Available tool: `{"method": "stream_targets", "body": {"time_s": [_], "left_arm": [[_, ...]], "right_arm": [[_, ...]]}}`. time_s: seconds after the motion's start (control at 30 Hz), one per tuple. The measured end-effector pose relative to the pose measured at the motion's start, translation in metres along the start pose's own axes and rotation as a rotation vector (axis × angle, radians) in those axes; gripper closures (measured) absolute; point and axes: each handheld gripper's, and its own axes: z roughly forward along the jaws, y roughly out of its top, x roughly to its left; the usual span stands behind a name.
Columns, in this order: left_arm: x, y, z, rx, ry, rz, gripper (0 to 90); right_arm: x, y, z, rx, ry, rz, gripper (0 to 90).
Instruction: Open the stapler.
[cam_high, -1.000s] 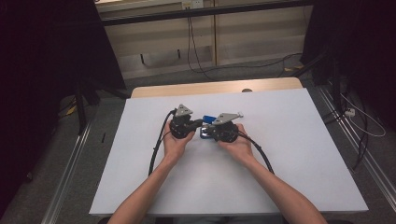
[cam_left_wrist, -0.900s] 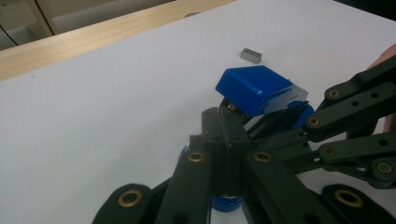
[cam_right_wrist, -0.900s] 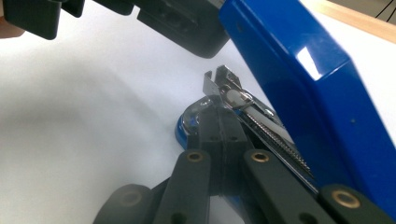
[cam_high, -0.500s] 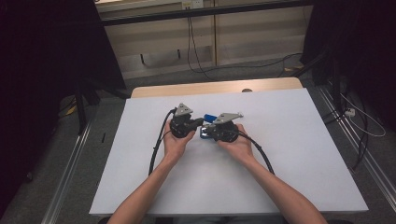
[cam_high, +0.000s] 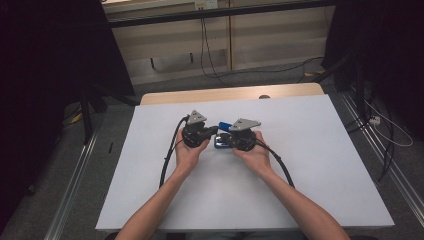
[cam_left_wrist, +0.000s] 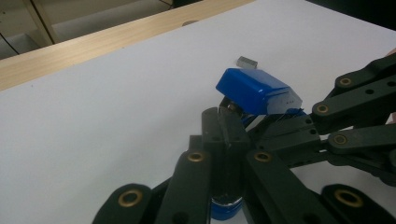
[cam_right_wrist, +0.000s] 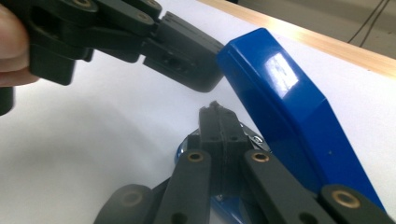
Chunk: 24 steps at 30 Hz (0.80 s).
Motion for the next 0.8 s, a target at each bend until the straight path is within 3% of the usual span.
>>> {"method": "stream_targets", "body": {"time_s": [0.03, 0.23, 0.37, 0.5, 0.63, 0.8], "left_arm": [[0.0, 0.0, 0.0, 0.0, -0.002, 0.001, 90.0], [0.0, -0.001, 0.001, 0.007, -0.004, 0.003, 90.0], [0.001, -0.006, 0.008, 0.045, -0.008, 0.0, 90.0], [0.002, -0.006, 0.01, 0.039, -0.007, 0.002, 90.0], [0.006, -0.008, 0.011, 0.038, -0.015, -0.032, 90.0], [0.005, -0.009, 0.012, 0.037, -0.017, -0.021, 90.0]], "right_arm": [[0.0, 0.0, 0.002, -0.001, -0.023, -0.006, 90.0], [0.0, 0.0, 0.002, -0.007, -0.059, -0.015, 90.0], [0.0, 0.0, 0.001, -0.014, -0.064, -0.011, 90.0], [-0.001, 0.001, 0.0, -0.018, -0.064, -0.012, 90.0], [-0.001, 0.001, 0.0, -0.019, -0.066, -0.013, 90.0], [-0.001, 0.0, 0.001, -0.015, -0.067, -0.01, 90.0]]}}
